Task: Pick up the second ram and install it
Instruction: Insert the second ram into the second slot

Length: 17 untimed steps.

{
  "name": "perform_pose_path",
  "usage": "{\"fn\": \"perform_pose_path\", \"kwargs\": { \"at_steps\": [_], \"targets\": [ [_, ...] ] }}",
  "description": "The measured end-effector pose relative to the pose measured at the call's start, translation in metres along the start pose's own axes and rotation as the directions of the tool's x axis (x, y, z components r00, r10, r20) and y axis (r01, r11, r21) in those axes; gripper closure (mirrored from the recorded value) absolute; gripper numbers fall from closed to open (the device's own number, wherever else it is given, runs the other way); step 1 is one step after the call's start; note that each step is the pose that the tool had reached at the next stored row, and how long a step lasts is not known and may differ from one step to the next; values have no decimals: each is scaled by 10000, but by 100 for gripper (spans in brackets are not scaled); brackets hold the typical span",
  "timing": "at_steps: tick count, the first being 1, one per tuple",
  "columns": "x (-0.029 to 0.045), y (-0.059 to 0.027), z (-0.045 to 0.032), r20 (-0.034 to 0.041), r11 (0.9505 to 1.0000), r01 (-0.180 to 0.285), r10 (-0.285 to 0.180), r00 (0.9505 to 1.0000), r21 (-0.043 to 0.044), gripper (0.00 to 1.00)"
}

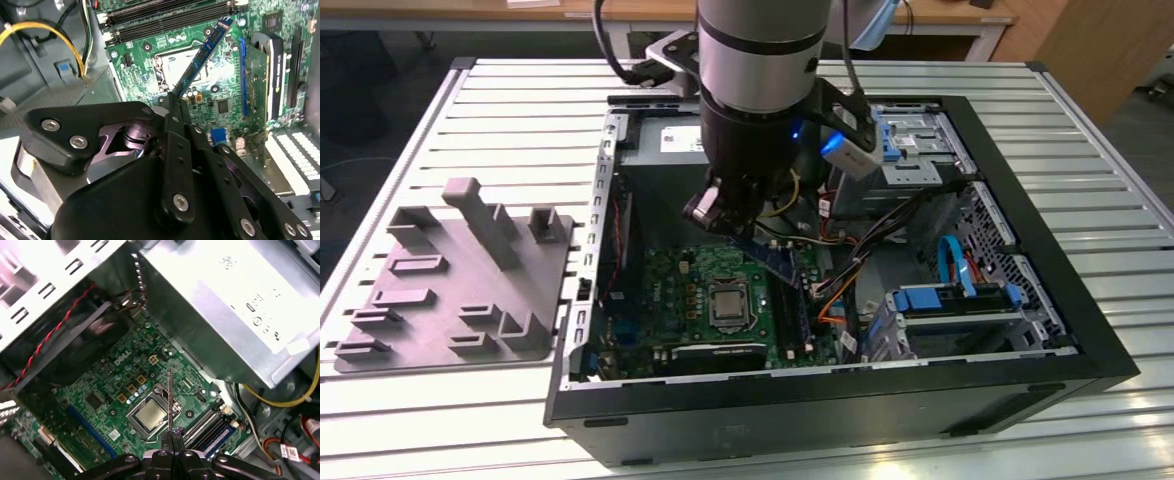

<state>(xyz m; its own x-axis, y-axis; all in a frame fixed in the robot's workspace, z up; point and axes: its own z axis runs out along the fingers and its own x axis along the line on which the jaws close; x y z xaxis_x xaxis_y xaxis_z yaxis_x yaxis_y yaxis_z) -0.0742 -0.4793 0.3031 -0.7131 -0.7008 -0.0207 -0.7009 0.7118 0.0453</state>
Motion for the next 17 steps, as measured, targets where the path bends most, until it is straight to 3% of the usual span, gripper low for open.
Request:
{"fn": "perform_pose_path", "kwargs": {
  "at_steps": [5,9,12,17],
  "targets": [
    [0,0,5,37,9965,-838,838,9965,17,89],
    [0,-1,11,72,9877,-1561,1561,9877,28,89],
    [1,-1,16,99,9779,-2091,2091,9778,34,89],
    [0,-1,23,144,9547,-2976,2975,9546,41,89]
  ]
}}
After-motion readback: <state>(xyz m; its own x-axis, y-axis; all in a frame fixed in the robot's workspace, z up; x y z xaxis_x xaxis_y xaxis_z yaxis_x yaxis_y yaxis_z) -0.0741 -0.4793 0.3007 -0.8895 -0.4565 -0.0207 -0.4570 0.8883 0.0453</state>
